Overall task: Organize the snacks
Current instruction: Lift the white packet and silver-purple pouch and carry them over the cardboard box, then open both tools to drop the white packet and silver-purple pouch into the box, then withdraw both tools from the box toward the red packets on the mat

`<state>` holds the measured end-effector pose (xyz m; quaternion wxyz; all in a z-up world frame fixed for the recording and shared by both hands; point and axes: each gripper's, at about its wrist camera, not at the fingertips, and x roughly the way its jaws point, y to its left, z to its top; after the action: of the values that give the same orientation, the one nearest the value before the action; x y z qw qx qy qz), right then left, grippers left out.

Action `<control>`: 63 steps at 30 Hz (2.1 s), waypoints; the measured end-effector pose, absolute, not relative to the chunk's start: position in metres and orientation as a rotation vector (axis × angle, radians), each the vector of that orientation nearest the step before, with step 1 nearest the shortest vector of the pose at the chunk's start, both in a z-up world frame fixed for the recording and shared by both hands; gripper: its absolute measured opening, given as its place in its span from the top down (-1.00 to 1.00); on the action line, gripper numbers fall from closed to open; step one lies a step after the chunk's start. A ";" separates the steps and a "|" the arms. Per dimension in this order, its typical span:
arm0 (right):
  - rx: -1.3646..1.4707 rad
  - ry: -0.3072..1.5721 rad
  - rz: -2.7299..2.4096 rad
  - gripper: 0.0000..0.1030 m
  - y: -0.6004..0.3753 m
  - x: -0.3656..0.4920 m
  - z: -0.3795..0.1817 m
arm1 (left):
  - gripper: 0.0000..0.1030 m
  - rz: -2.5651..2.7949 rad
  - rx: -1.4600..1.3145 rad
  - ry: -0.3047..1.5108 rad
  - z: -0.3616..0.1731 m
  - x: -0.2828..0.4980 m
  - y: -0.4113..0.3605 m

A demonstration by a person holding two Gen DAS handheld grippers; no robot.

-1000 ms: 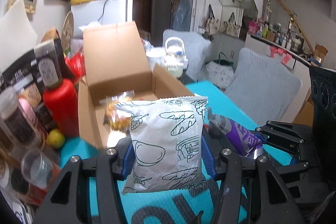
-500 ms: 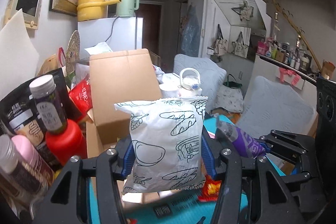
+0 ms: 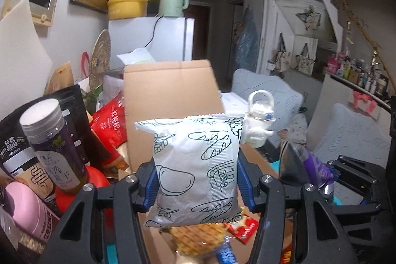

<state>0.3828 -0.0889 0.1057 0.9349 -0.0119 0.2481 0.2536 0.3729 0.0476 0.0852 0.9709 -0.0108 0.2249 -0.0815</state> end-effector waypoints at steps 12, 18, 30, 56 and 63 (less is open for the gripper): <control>0.047 0.637 0.541 0.23 -0.081 0.429 0.070 | -0.03 -0.161 -0.030 0.621 0.043 0.419 0.049; 0.048 0.696 0.525 0.23 -0.082 0.441 0.055 | -0.03 -0.154 -0.031 0.685 0.025 0.432 0.045; 0.023 0.833 0.464 0.22 -0.082 0.466 0.018 | -0.03 -0.107 -0.001 0.792 -0.007 0.456 0.046; 0.012 0.902 0.407 0.01 -0.088 0.456 0.017 | -0.50 0.011 0.076 0.855 -0.011 0.454 0.039; 0.014 0.826 0.391 0.01 -0.098 0.432 0.051 | -0.50 -0.016 0.078 0.771 0.030 0.424 0.030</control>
<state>0.4318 -0.0978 0.0512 0.8973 0.0067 0.3990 0.1889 0.4243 0.0298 0.0301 0.9258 0.0379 0.3760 -0.0078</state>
